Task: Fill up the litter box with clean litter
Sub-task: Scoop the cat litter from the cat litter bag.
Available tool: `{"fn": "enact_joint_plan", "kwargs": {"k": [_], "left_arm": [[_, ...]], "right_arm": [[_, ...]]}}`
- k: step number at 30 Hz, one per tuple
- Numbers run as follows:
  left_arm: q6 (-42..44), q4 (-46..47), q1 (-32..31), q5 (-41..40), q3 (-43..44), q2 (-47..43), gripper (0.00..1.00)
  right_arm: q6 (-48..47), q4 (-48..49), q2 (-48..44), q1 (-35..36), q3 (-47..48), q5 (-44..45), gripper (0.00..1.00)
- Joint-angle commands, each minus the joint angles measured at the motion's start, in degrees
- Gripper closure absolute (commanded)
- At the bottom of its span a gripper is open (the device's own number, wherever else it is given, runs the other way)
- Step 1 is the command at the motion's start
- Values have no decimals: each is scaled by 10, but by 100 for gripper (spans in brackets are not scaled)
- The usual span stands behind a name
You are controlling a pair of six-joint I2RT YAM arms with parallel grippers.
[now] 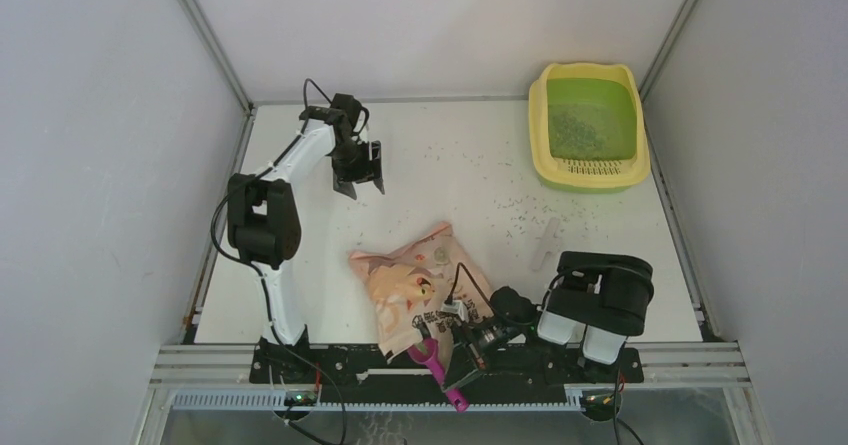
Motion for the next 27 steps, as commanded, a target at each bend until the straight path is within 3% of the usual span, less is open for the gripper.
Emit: {"fn": "enact_joint_plan", "kwargs": {"k": [1, 7, 12, 22, 27], "left_arm": [[-6, 5, 0, 12, 3, -39, 27], [-8, 3, -1, 12, 0, -50, 27], [-14, 4, -10, 21, -24, -88, 27], [-72, 93, -103, 78, -262, -293, 29], [-99, 117, -158, 96, -292, -318, 37]], "right_arm": [[7, 83, 28, 34, -10, 20, 90], [8, 115, 63, 89, -10, 53, 89], [-1, 116, 59, 96, -5, 65, 90], [-21, 116, 72, 42, 3, 33, 90], [-28, 116, 85, -2, 14, -3, 91]]}}
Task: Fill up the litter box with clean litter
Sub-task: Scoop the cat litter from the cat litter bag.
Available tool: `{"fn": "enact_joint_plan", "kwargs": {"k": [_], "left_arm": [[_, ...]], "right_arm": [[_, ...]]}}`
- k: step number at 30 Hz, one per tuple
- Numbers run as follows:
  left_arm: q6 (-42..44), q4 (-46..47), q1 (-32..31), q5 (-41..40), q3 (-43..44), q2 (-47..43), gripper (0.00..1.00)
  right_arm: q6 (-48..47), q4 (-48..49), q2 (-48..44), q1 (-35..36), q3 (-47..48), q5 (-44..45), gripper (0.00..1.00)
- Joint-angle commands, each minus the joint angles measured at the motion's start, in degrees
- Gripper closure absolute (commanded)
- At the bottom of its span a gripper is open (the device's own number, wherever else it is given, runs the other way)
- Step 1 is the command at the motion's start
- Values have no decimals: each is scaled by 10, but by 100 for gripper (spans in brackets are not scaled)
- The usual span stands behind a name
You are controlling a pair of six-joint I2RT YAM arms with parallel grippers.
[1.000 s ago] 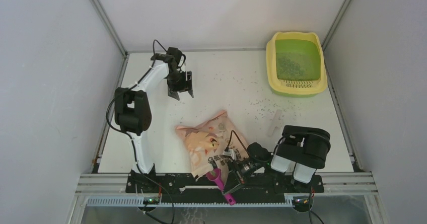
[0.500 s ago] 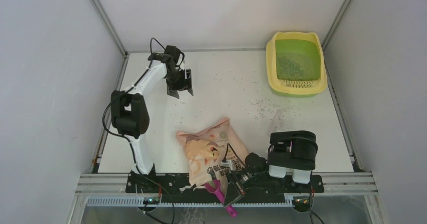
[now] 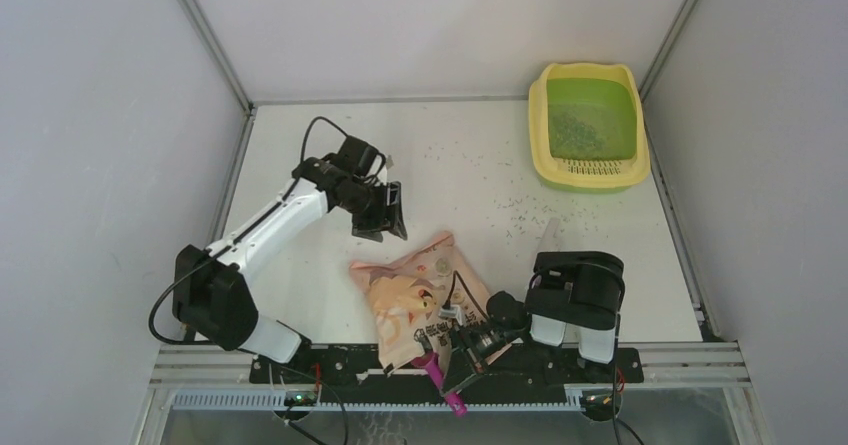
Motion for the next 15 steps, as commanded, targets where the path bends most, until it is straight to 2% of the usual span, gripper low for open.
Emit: {"fn": "enact_joint_plan", "kwargs": {"k": [1, 7, 15], "left_arm": [[-36, 48, -41, 26, -7, -11, 37], [-46, 69, -98, 29, 34, 66, 41], [-46, 110, -108, 45, 58, 187, 46]], "right_arm": [[-20, 43, 9, -36, 14, -33, 92], [-25, 42, 11, -71, 17, -57, 92], [-33, 38, 18, -85, 23, -66, 92]]}}
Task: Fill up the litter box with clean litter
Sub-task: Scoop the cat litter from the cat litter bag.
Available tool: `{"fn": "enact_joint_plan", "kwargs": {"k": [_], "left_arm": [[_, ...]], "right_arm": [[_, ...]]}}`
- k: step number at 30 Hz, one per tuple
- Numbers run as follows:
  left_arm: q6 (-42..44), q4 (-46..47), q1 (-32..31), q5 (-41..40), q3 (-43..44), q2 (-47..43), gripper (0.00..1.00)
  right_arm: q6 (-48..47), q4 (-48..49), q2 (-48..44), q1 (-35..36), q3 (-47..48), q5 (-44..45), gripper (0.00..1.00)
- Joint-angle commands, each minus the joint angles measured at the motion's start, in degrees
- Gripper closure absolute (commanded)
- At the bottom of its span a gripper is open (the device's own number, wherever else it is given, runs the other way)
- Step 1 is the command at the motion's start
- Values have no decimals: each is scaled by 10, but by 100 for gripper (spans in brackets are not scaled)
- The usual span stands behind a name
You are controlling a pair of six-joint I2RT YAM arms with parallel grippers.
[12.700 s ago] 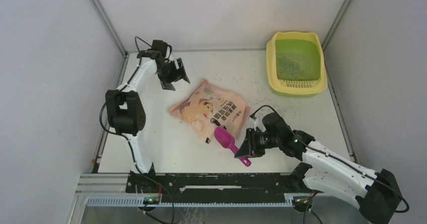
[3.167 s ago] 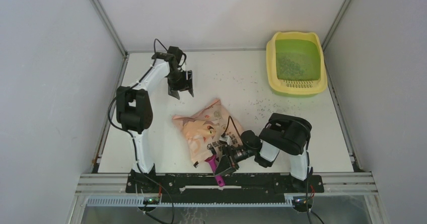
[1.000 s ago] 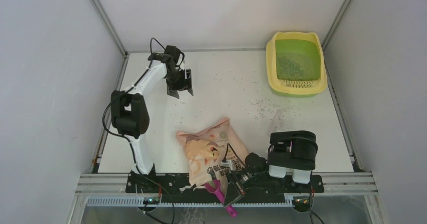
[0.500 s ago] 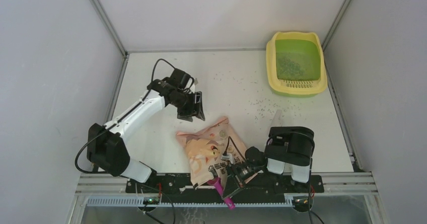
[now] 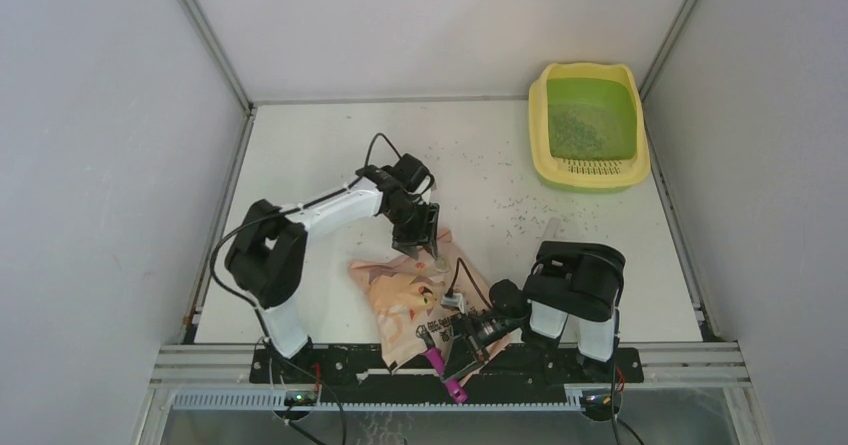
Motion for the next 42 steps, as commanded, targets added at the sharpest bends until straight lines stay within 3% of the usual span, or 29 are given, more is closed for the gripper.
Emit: {"fn": "enact_joint_plan", "kwargs": {"k": [1, 11, 24, 34, 42], "left_arm": [[-6, 32, 0, 18, 45, 46, 46], [-2, 20, 14, -7, 122, 147, 54], [29, -22, 90, -25, 242, 211, 54], [39, -43, 111, -23, 304, 240, 54], [45, -57, 153, -40, 323, 203, 53]], "right_arm": [[-17, 35, 8, -11, 14, -9, 92], [-17, 40, 8, -37, 19, -25, 92], [-13, 14, -15, -51, 18, -28, 91], [-54, -91, -49, -105, 45, -59, 90], [-110, -200, -38, -211, 137, -131, 91]]}}
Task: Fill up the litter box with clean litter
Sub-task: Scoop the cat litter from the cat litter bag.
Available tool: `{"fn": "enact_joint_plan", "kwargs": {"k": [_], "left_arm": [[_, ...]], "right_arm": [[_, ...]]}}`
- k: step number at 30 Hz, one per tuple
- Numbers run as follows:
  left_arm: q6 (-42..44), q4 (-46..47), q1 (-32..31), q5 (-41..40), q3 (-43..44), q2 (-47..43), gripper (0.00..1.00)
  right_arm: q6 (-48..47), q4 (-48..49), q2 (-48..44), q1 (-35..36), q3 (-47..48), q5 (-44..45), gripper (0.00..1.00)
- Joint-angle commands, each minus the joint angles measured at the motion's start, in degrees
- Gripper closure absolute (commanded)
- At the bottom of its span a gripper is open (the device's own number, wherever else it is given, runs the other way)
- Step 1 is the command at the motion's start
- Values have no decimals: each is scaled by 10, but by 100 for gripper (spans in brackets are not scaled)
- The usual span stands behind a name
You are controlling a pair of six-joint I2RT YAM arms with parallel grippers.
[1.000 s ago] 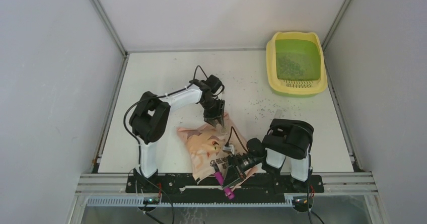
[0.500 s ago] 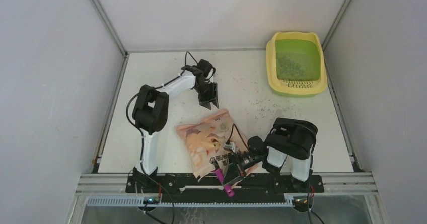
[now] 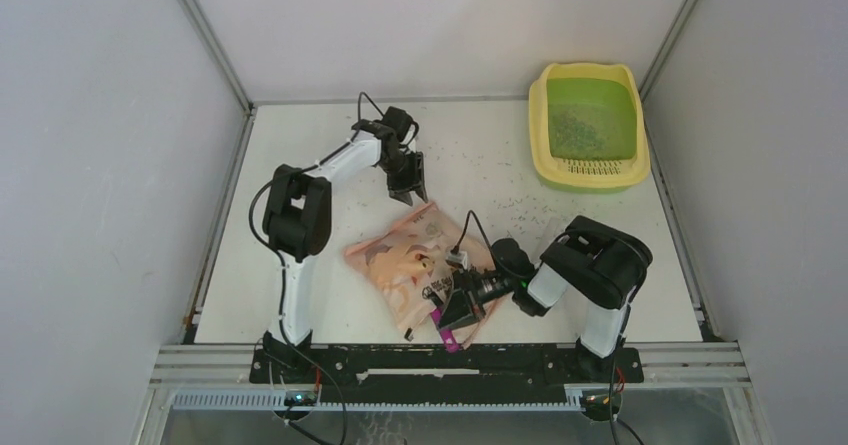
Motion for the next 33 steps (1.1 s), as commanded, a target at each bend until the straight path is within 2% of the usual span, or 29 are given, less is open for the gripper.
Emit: {"fn": "enact_joint_plan", "kwargs": {"k": [1, 7, 13, 16, 19, 23, 25, 27, 33], "left_arm": [[20, -23, 37, -19, 41, -44, 53], [27, -42, 69, -29, 44, -76, 53], [29, -46, 81, -33, 27, -95, 53], [29, -45, 82, -32, 15, -106, 53], [27, -45, 82, -32, 5, -117, 53], [23, -44, 81, -29, 7, -127, 53], [23, -44, 79, -29, 9, -127, 53], [22, -45, 79, -28, 10, -127, 53], [23, -46, 74, -31, 1, -136, 53]], "right_arm": [[-65, -74, -2, -60, 75, -53, 91], [-188, -314, 33, -114, 254, -88, 92], [-209, -379, 101, -145, 375, -111, 92], [-236, -409, 112, -155, 376, -117, 92], [-301, -485, 101, -154, 354, -112, 91], [-353, -541, 77, -156, 306, -97, 82], [-355, -545, 73, -154, 296, -86, 75], [-341, -527, 73, -151, 288, -78, 78], [-283, -459, 65, -148, 246, -70, 79]]}}
